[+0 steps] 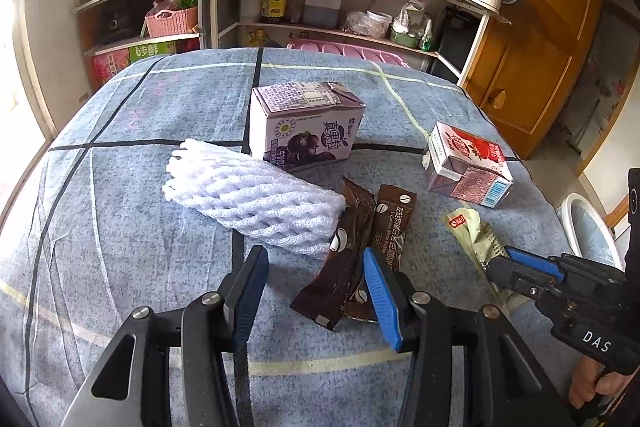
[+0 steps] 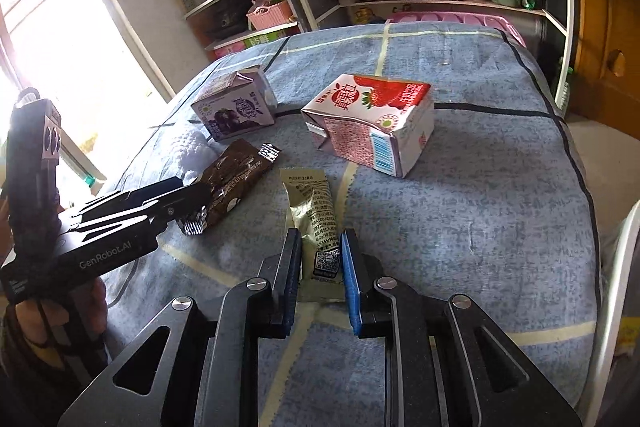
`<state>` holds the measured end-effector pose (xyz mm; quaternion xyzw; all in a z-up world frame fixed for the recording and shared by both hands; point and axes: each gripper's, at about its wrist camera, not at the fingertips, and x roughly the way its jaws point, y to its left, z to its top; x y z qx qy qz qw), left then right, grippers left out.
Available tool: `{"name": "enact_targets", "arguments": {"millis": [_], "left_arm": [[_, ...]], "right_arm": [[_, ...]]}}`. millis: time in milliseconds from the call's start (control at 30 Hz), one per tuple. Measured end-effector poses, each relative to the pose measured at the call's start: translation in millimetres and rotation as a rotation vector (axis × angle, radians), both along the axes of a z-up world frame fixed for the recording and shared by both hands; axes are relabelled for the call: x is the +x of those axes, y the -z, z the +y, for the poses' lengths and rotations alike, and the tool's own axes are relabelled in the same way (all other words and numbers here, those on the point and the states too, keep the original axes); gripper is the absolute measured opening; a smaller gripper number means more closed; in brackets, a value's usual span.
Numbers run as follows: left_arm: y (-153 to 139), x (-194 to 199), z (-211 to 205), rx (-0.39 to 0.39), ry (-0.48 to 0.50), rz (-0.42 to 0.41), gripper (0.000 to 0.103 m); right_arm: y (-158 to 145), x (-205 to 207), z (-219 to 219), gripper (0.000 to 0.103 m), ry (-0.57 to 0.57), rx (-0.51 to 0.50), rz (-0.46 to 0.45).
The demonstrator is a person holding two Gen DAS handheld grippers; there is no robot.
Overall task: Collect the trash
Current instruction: 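Grasp the brown chocolate bar wrapper with the left tool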
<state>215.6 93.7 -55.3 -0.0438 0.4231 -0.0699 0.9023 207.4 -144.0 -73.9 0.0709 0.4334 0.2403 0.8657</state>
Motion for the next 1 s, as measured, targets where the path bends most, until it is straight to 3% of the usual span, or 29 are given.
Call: {"name": "enact_targets", "arguments": {"millis": [300, 467, 567, 1000], "left_arm": [[2, 5, -8, 0.027, 0.009, 0.002, 0.032], [5, 8, -13, 0.041, 0.022, 0.017, 0.031], [5, 6, -18, 0.053, 0.036, 0.019, 0.025], [2, -21, -21, 0.011, 0.042, 0.002, 0.018]], "right_arm": [[0, 0, -5, 0.021, 0.005, 0.034, 0.001], [0, 0, -7, 0.021, 0.011, 0.050, 0.004], [-1, 0, -8, 0.021, 0.014, 0.050, 0.000], [-4, -7, -17, 0.021, 0.038, 0.048, -0.019]]}}
